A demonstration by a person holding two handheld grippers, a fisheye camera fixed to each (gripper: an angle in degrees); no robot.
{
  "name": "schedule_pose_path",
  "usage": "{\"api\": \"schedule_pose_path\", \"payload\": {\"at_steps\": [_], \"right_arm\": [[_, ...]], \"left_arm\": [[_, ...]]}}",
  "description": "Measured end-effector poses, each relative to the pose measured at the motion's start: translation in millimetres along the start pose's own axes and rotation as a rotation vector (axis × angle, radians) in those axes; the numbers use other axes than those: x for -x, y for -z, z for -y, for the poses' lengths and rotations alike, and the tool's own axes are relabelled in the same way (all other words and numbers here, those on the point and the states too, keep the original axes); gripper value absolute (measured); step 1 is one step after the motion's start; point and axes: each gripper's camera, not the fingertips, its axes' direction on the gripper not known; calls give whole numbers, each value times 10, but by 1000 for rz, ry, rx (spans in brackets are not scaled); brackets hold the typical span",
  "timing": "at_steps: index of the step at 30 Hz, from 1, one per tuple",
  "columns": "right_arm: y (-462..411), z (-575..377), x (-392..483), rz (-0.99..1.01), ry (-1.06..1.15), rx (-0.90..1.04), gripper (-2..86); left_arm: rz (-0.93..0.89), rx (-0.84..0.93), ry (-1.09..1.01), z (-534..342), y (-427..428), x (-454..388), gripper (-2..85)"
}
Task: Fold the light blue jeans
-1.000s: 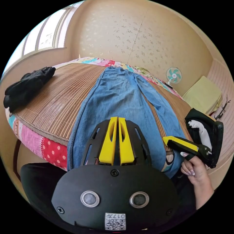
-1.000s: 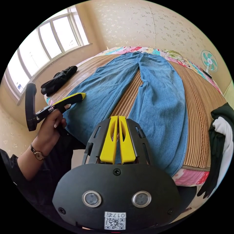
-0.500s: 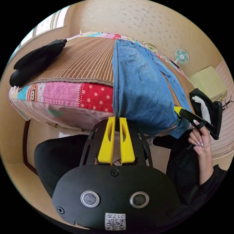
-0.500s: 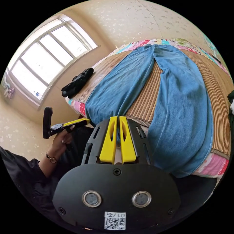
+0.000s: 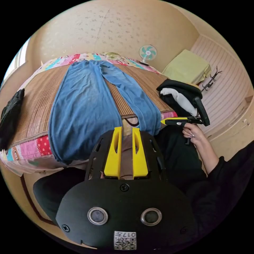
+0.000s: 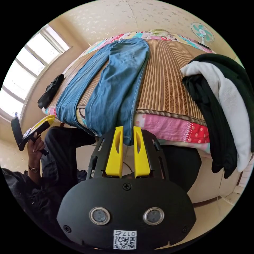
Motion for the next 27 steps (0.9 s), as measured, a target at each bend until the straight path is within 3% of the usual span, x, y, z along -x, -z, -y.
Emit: {"api": "schedule_pose_path", "payload": {"at_steps": [3, 8, 11, 14, 18, 20, 22, 24, 27], "right_arm": [[-29, -21, -23, 17, -21, -42, 83], [-72, 58, 104, -108, 114, 28, 57], [-35, -44, 108, -67, 220, 8, 27], [258, -263, -6, -10, 236, -5, 17], [1038, -764, -346, 203, 199, -237, 12], [1161, -902, -640, 280, 118, -288, 11], [1013, -902, -878, 219, 53, -172, 11], [772, -880, -991, -1, -16, -1, 10], [872, -943, -895, 35, 48, -51, 10]], "left_arm": [[96, 103, -29, 262, -523, -264, 95], [230, 111, -15, 283, -580, -416, 86], [149, 99, -35, 209, -496, -315, 13], [-2, 77, -28, 75, -207, -106, -5], [-288, -69, 76, -285, 233, 302, -9], [-223, -3, 150, -407, 155, 463, -9], [-134, 133, 218, -500, -79, 588, -9], [-84, 236, 289, -613, -289, 707, -6], [-199, 59, 278, -613, -89, 704, 10]]}}
